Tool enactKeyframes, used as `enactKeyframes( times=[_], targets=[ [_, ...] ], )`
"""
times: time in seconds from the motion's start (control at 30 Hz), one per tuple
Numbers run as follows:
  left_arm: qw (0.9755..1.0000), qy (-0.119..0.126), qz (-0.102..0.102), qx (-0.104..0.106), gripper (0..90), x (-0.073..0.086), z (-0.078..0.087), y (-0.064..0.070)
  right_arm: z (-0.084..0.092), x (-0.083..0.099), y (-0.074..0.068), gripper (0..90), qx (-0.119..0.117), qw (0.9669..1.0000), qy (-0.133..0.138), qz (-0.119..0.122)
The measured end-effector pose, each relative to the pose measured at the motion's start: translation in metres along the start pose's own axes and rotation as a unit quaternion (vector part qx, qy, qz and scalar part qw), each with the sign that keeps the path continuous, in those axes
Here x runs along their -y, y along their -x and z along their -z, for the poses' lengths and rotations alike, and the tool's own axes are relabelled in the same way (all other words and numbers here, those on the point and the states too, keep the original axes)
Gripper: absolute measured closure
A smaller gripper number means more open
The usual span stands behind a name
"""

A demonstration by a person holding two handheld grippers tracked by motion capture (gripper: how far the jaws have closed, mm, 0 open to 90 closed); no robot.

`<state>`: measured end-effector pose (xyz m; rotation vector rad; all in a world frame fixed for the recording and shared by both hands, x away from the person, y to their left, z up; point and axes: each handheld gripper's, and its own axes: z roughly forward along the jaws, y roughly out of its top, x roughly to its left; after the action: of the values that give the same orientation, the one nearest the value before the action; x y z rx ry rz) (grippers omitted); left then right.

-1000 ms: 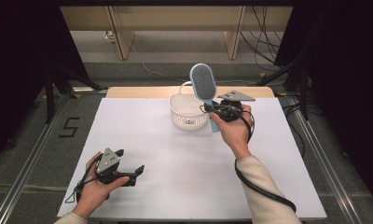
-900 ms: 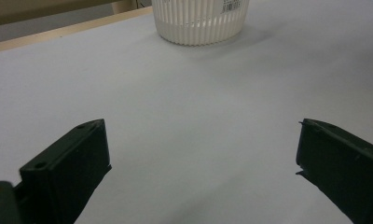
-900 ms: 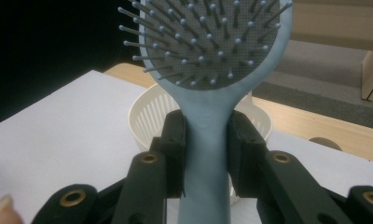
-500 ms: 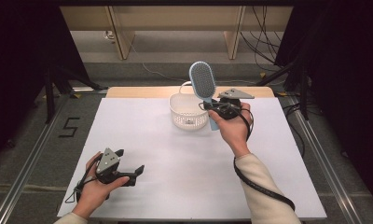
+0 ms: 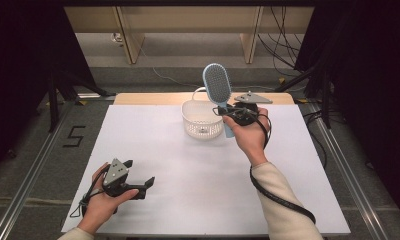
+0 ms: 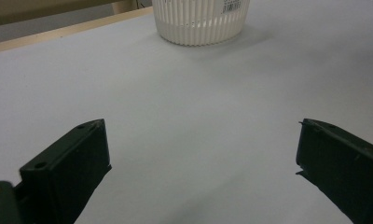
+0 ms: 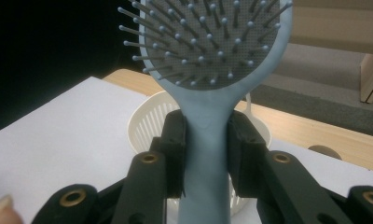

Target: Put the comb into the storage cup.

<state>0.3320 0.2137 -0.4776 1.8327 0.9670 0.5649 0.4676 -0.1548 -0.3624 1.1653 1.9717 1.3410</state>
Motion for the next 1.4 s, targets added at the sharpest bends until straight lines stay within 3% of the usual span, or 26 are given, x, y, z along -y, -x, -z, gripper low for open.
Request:
enactKeyframes(
  times=[1.4],
  targets=[
    [1.0,0.001,-0.001,0.001,2.1,0.0,0.0,0.0,-0.01,-0.012,0.002,71.1,-0.003,1.0,0.008,-0.003]
  ],
)
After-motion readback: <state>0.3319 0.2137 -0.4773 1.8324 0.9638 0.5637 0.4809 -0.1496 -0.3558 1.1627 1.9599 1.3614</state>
